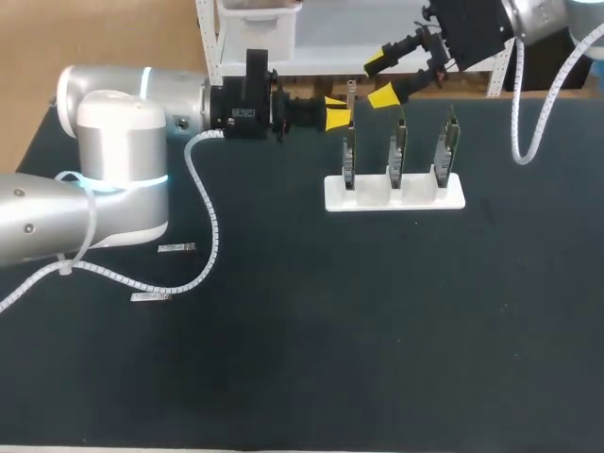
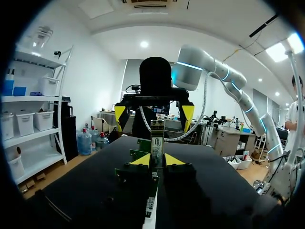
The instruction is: Pick up the optical module with the left hand, and insert it into the network port with the right hand.
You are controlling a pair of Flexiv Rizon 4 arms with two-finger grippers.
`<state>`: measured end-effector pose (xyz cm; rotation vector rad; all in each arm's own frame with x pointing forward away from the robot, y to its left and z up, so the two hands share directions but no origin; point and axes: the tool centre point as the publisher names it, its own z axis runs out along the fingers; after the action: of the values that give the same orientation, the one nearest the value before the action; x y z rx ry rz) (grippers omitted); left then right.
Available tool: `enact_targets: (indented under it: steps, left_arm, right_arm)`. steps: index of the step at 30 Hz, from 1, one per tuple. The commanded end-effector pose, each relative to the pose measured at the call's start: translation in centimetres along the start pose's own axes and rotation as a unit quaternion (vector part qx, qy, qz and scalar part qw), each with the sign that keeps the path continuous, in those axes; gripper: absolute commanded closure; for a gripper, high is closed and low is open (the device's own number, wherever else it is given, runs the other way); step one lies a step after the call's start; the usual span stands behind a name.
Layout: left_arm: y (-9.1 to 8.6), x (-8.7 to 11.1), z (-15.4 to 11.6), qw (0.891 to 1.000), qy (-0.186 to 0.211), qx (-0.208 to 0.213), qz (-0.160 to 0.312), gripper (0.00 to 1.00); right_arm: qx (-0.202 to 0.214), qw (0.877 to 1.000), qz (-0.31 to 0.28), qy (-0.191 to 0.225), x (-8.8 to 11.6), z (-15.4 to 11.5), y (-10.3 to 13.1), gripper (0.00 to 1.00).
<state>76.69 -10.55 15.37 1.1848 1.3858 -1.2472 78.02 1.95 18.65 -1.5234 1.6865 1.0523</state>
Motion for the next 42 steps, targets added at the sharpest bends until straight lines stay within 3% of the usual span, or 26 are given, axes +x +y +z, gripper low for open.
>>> enact_targets:
  steps: [1,42]
  left_arm:
    - [-0.2,0.1,0.0,1.000,-0.002,-0.003,0.001,1.00]
    - [-0.2,0.1,0.0,1.000,-0.002,-0.003,0.001,1.00]
  right_arm:
    - [0.002,1.000,0.001,0.001,0.1,0.5,0.4,0.00]
    - [-0.014,1.000,-0.007,0.005,-1.4,2.3,0.8,0.00]
